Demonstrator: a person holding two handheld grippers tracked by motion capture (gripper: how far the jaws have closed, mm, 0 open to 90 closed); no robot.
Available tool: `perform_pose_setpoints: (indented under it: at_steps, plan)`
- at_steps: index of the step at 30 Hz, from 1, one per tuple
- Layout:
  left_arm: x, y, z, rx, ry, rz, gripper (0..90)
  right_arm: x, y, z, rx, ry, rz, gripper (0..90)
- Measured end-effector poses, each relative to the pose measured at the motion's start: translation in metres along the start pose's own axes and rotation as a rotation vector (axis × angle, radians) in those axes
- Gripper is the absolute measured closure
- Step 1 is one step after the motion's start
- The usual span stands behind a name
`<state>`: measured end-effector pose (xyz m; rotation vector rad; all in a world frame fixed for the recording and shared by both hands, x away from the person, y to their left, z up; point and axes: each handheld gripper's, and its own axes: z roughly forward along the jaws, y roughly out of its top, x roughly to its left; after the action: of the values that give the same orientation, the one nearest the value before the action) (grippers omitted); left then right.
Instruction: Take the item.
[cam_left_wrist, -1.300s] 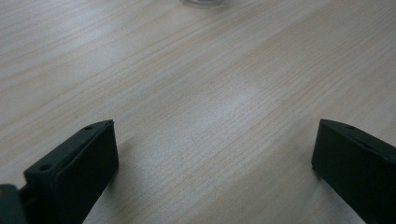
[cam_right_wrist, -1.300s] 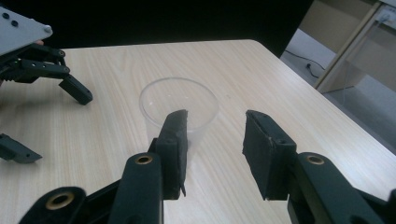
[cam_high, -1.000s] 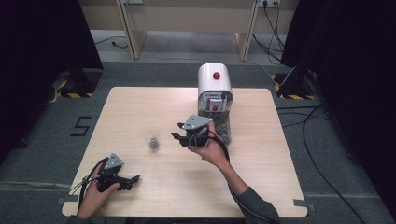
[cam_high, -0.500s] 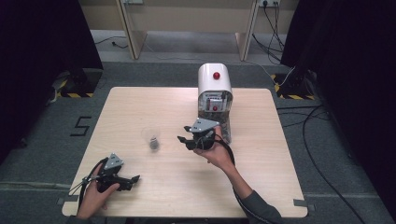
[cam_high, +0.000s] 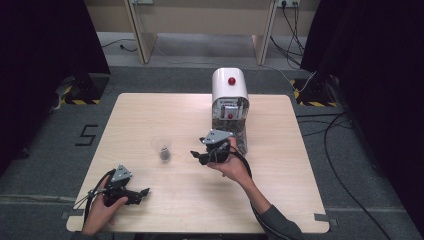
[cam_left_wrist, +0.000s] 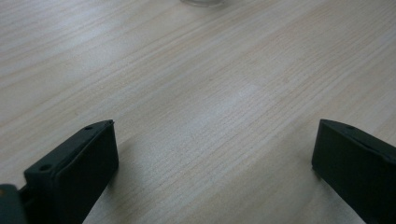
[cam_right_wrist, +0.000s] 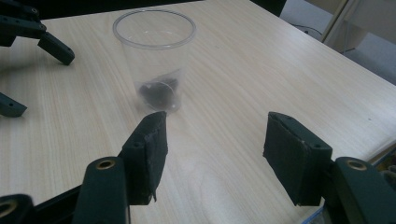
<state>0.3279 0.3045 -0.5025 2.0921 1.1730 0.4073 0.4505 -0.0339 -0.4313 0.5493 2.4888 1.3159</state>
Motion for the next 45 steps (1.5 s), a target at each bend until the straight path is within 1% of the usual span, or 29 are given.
perform_pose_setpoints:
  at_steps: [3,4,5,8,10,13,16,18,22,24,28,30,33,35,36,37,38,39,40,41,43,45]
  plan:
    - [0.0,0.0,0.0,0.0,0.0,0.0,0.0,-0.001,-0.002,-0.002,0.005,-0.003,0.006,37.0]
    - [0.0,0.0,0.0,0.0,0.0,0.0,0.0,0.0,-0.003,-0.003,0.01,-0.003,0.019,36.5]
    - [0.0,0.0,0.0,0.0,0.0,0.0,0.0,-0.001,-0.003,-0.003,0.009,-0.004,0.007,36.2]
    - [0.0,0.0,0.0,0.0,0.0,0.0,0.0,-0.002,-0.005,-0.005,0.009,-0.007,0.014,35.3]
    - [0.0,0.0,0.0,0.0,0.0,0.0,0.0,-0.003,-0.006,-0.006,0.011,-0.009,0.007,34.6]
    - [0.0,0.0,0.0,-0.001,0.0,-0.001,0.0,-0.005,-0.009,-0.009,0.024,-0.01,0.023,33.4]
    - [0.0,0.0,0.0,0.0,0.0,0.0,0.0,-0.007,-0.009,-0.013,0.019,-0.015,0.018,33.0]
    - [0.0,0.0,0.0,0.0,0.0,0.0,0.0,-0.008,-0.009,-0.017,0.02,-0.018,0.032,32.8]
    - [0.0,0.0,0.0,0.0,0.0,-0.001,0.0,-0.012,-0.01,-0.025,0.007,-0.04,0.034,32.6]
    - [0.0,0.0,0.0,0.002,0.001,0.002,0.0,-0.014,-0.011,-0.029,0.005,-0.047,0.043,32.5]
    - [0.0,0.0,0.0,0.002,0.0,0.002,0.0,-0.015,-0.014,-0.034,0.017,-0.062,0.038,32.4]
    - [0.0,0.0,0.0,0.002,0.0,0.001,0.0,-0.018,-0.019,-0.04,0.02,-0.08,0.04,32.4]
    - [0.0,0.0,-0.001,0.003,0.001,0.003,0.0,-0.022,-0.026,-0.048,0.03,-0.097,0.053,32.4]
    - [0.0,0.0,-0.001,0.003,0.0,0.003,0.0,-0.023,-0.027,-0.051,0.026,-0.105,0.057,32.4]
    - [0.0,0.0,-0.001,0.003,0.0,0.003,0.0,-0.026,-0.029,-0.057,0.017,-0.118,0.071,32.4]
    - [0.0,0.0,-0.001,0.003,0.0,0.003,0.0,-0.028,-0.03,-0.06,0.013,-0.125,0.073,32.4]
    - [0.0,0.0,-0.001,0.003,0.0,0.003,0.0,-0.028,-0.03,-0.06,0.013,-0.125,0.073,32.4]
    - [0.0,0.0,-0.001,0.002,0.001,0.001,0.0,-0.03,-0.031,-0.067,0.016,-0.147,0.08,32.4]
    - [0.0,0.0,-0.001,0.002,0.001,0.001,0.0,-0.03,-0.031,-0.067,0.016,-0.147,0.08,32.4]
    - [0.0,0.0,-0.001,0.003,0.001,0.003,0.0,-0.033,-0.034,-0.073,0.013,-0.164,0.086,32.2]
    - [0.0,0.0,-0.001,0.003,0.001,0.003,0.0,-0.034,-0.037,-0.078,0.013,-0.172,0.105,32.2]
    - [0.0,0.0,-0.001,0.004,0.001,0.003,0.0,-0.037,-0.04,-0.082,0.015,-0.182,0.112,31.9]
